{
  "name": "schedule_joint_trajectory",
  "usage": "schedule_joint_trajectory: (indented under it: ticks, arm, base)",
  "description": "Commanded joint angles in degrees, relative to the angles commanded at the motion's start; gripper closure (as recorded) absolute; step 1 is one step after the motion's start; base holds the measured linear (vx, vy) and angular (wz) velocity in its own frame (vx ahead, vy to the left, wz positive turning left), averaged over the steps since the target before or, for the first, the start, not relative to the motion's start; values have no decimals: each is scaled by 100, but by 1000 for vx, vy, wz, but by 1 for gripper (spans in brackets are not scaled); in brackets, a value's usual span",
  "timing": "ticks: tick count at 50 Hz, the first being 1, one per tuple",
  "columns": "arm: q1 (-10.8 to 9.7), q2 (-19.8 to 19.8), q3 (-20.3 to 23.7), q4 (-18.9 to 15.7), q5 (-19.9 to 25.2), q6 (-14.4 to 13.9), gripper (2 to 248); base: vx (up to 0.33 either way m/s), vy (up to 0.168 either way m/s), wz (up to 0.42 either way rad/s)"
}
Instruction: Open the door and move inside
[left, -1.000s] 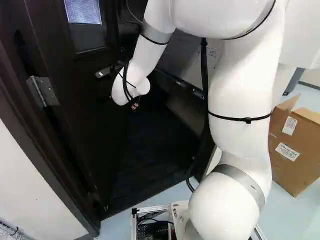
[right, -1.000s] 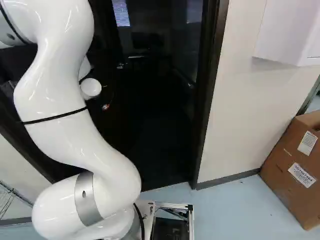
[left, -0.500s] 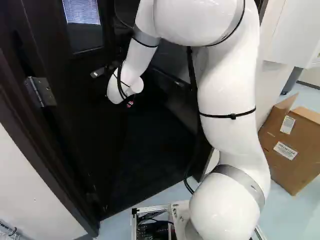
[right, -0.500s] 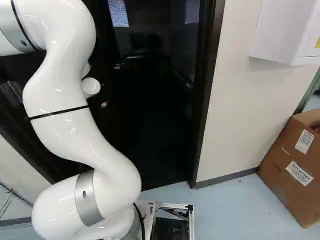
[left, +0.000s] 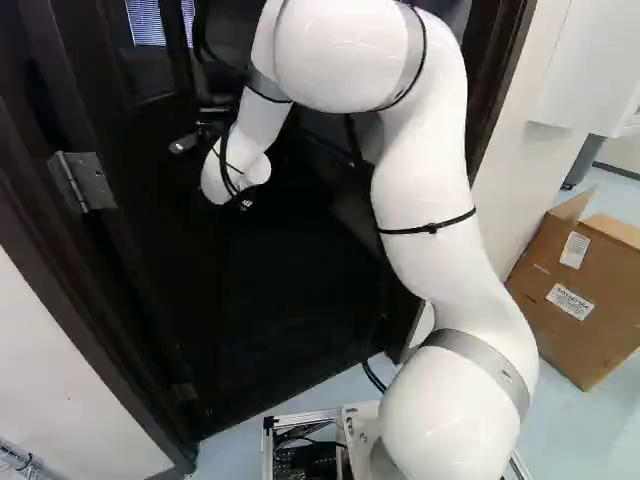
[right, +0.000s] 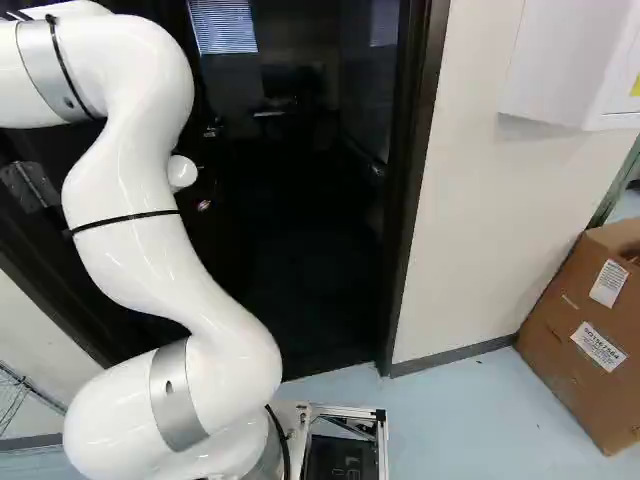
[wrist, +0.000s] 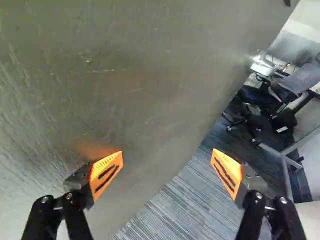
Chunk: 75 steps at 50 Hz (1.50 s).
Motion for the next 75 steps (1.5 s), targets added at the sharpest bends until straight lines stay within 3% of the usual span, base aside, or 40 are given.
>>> schedule_joint_trajectory:
  ticks: [27, 75]
  arm:
    - [18, -79, -104, 0, 0, 0, 3]
    - [-332, 1177, 1483, 0, 0, 0, 3]
  base:
    - [0, 0, 0]
    - [0, 0, 0]
